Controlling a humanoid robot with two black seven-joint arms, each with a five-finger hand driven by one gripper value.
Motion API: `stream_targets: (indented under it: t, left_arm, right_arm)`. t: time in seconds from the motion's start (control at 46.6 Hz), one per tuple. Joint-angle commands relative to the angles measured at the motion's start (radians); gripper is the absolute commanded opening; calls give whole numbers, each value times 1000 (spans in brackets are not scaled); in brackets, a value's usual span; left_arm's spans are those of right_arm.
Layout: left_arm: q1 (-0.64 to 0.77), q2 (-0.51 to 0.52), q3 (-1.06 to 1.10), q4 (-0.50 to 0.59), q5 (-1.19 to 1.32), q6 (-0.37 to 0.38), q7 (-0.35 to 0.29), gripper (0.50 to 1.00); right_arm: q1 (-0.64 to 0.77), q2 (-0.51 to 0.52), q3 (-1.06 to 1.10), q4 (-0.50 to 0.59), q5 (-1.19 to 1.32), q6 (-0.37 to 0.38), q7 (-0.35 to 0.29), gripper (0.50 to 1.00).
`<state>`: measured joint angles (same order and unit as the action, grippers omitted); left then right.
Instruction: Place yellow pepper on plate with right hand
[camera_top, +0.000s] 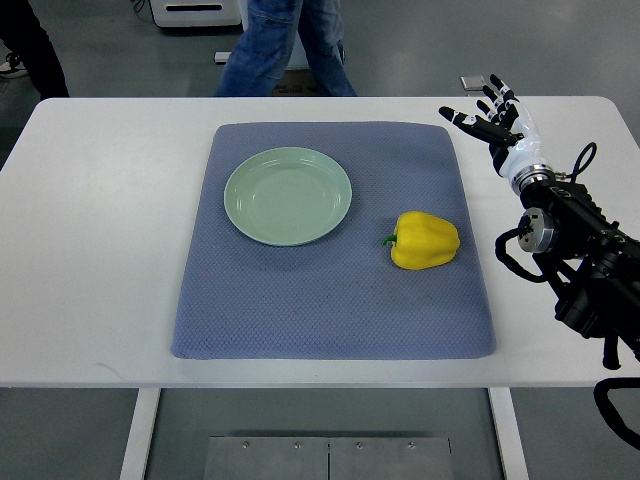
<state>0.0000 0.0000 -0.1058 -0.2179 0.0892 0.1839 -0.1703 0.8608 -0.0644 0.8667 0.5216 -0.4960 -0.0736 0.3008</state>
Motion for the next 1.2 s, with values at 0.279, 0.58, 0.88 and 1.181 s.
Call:
stream_targets:
  t: [0.279,0.58,0.88,1.181]
  left_arm:
    - [0,0,0,0,0,-1,0,1000]
    - [0,0,0,0,-2,-1,0,1000]
    - [2,0,0,2,-2,-1,0,1000]
    - [2,0,0,2,-2,0,0,1000]
  right_arm:
    - [1,0,-5,0,-1,0,0,1000]
    - [0,-3,-14,0,1,0,3,1000]
    - [1,-2,-14,0,1,0,3,1000]
    - [3,-3,-14,1,1,2,3,1000]
